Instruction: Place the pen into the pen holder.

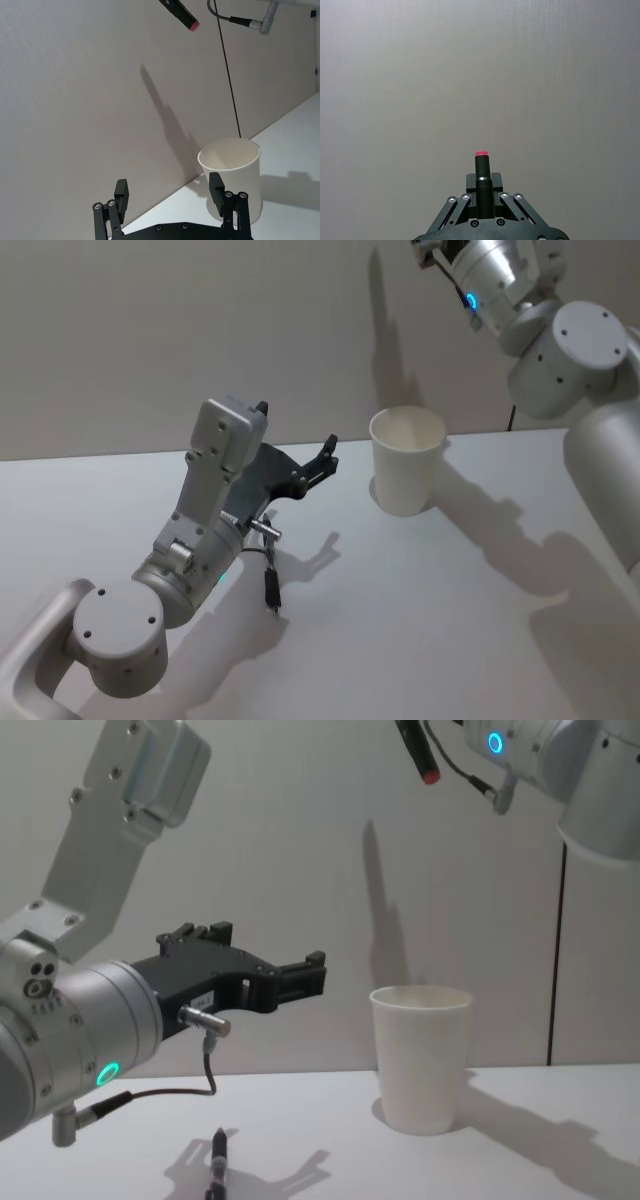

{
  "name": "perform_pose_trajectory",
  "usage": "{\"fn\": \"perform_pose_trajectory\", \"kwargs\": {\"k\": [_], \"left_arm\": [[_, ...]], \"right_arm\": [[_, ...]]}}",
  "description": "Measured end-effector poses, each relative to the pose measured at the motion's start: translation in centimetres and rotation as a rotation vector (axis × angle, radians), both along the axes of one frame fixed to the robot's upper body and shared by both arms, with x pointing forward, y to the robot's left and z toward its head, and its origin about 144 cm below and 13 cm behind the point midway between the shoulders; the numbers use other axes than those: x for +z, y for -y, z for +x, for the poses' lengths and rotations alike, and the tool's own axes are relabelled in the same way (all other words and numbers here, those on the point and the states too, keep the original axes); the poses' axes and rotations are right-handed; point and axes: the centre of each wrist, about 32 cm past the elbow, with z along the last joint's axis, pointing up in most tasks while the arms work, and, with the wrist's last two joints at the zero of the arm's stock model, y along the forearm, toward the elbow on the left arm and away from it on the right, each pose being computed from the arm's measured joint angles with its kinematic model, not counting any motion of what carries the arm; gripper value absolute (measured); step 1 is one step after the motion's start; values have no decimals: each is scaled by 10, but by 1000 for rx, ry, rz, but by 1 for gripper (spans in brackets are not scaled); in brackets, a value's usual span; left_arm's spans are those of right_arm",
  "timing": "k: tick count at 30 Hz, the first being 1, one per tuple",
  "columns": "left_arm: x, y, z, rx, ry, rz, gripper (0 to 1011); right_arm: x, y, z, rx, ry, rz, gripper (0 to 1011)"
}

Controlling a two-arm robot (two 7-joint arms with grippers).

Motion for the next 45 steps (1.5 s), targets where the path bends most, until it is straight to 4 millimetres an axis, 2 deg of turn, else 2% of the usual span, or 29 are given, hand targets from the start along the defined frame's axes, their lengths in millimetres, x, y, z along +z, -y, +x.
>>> {"fn": "perform_pose_trajectory", "kwargs": {"k": [17,45], "left_arm": [[0,0,0,0,0,0,1001],[0,0,0,0,0,0,1001]], "right_arm": [[-20,20,-18,-6,-31,-32,163],[-66,17,-28,-16,-135,-135,163]]}}
